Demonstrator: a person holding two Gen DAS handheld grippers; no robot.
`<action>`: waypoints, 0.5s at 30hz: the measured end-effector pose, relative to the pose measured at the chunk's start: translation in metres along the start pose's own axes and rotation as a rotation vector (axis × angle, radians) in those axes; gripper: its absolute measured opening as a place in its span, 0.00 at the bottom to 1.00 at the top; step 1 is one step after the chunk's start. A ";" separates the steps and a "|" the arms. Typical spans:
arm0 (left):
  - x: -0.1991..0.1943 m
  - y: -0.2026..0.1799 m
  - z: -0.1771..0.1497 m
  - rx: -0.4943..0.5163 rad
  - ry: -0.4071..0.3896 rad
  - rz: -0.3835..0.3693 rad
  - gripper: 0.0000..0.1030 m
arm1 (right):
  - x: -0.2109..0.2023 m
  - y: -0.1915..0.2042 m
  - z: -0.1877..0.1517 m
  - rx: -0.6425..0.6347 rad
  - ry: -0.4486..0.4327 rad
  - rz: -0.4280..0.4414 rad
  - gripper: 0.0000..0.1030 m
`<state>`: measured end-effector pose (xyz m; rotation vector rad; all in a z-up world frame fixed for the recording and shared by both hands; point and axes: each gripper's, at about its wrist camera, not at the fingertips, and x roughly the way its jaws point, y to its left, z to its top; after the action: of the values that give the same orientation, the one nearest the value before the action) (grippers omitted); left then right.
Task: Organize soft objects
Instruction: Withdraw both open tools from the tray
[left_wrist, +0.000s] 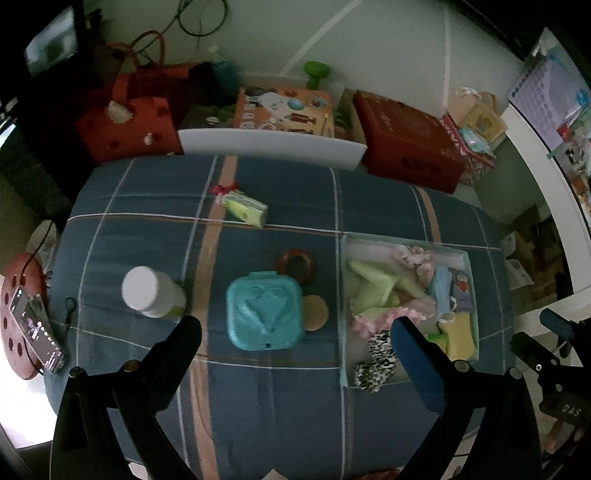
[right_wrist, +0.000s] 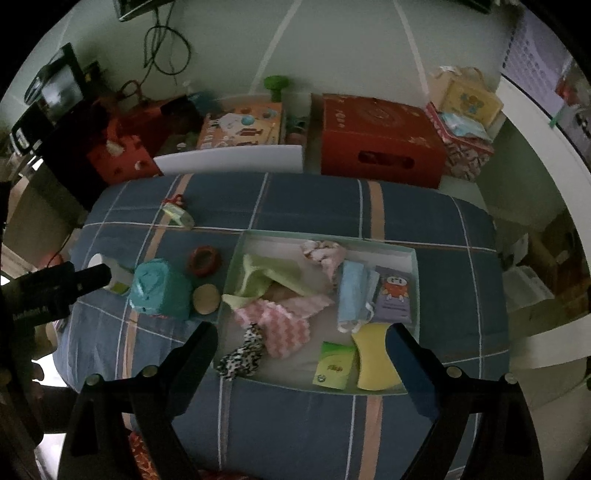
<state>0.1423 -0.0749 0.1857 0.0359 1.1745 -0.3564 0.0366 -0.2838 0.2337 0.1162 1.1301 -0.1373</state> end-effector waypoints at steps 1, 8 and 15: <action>-0.002 0.004 -0.001 -0.005 -0.005 0.001 0.99 | -0.001 0.005 0.000 -0.007 0.000 0.001 0.91; -0.014 0.036 -0.006 -0.047 -0.031 0.005 0.99 | -0.003 0.033 0.000 -0.034 0.000 0.019 0.91; -0.016 0.059 -0.007 -0.067 -0.057 0.001 0.99 | 0.006 0.062 0.003 -0.059 0.012 0.045 0.91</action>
<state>0.1474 -0.0133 0.1885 -0.0322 1.1297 -0.3154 0.0523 -0.2240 0.2308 0.0898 1.1417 -0.0635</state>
